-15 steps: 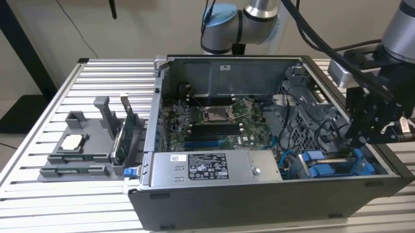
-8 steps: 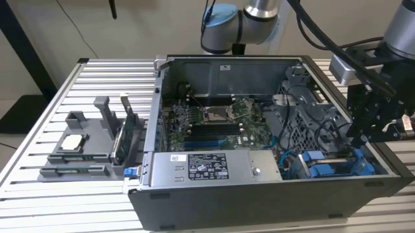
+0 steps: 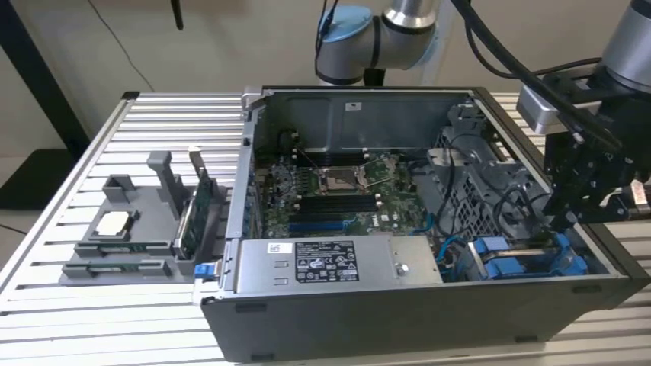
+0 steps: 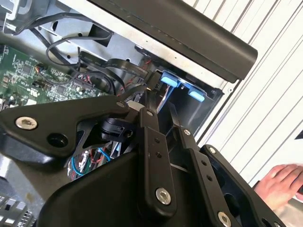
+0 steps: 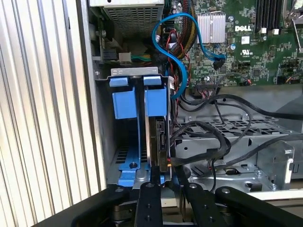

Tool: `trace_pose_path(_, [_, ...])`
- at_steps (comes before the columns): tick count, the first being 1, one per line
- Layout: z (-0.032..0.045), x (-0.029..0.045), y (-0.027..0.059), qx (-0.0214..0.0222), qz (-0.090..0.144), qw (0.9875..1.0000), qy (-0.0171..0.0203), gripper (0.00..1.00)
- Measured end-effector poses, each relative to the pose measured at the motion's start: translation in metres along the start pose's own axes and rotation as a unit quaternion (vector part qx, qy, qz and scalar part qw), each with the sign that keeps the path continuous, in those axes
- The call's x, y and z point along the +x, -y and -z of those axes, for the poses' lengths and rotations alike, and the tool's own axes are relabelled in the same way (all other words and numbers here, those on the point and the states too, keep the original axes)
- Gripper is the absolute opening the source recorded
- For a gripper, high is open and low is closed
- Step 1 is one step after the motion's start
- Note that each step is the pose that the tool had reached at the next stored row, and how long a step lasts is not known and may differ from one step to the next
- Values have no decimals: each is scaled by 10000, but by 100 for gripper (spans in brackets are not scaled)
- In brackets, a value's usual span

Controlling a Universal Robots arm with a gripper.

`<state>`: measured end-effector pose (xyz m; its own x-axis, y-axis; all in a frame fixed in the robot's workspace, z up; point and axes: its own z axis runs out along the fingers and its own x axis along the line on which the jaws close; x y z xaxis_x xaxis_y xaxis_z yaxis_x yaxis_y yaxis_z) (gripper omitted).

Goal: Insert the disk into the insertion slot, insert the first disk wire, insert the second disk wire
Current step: 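Insert the second disk wire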

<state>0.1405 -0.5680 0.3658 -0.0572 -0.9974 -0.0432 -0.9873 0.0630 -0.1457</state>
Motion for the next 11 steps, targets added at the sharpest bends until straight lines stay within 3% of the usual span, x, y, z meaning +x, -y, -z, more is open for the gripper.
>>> trace_pose_path(8, [-8, -3, 57, -17, 0, 10000, -1, 26])
trace_pose_path(10, [-11, -4, 74, -77, -2, 10000, -8, 26])
trace_pose_path(11, [-12, -5, 80, -142, -4, 9999, -16, 26])
